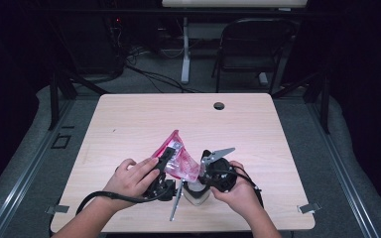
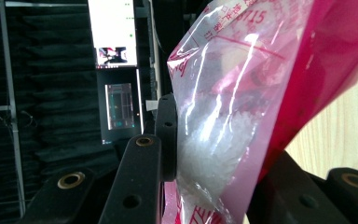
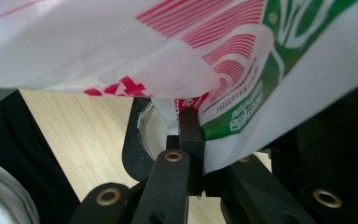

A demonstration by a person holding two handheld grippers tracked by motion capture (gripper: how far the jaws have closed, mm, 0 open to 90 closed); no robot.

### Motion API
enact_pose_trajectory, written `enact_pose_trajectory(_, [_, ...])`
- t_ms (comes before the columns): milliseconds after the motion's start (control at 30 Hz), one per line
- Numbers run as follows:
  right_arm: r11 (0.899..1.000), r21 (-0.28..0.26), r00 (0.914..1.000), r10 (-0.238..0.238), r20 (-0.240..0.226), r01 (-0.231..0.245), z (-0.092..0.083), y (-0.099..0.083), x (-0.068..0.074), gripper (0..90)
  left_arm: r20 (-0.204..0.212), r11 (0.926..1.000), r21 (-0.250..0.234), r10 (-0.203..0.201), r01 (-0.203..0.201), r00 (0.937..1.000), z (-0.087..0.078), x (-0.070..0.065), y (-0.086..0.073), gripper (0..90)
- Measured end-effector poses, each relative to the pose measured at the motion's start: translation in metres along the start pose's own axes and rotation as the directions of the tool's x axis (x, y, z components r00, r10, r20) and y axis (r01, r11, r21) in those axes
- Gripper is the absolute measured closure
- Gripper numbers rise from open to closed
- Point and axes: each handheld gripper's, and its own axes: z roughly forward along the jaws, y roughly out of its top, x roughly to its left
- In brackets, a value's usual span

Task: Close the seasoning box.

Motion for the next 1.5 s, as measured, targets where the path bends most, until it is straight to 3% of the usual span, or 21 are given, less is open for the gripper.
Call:
enact_pose_trajectory(467, [1.0,0.005,0.9999,0.011,-0.002,-0.011,0.0028,-0.001,-0.0023,90.0,0.014,1.0,-0.005,0.0,0.0,0.9999,0.0019,-0.0022,0.0004,75.4])
enact_pose_trajectory(1500, [1.0,0.008,1.0,0.007,-0.003,-0.007,0.0053,-0.0009,-0.0001,90.0,0.001,1.0,-0.009,-0.005,0.005,1.0,0.0,-0.0046,-0.0004,75.4])
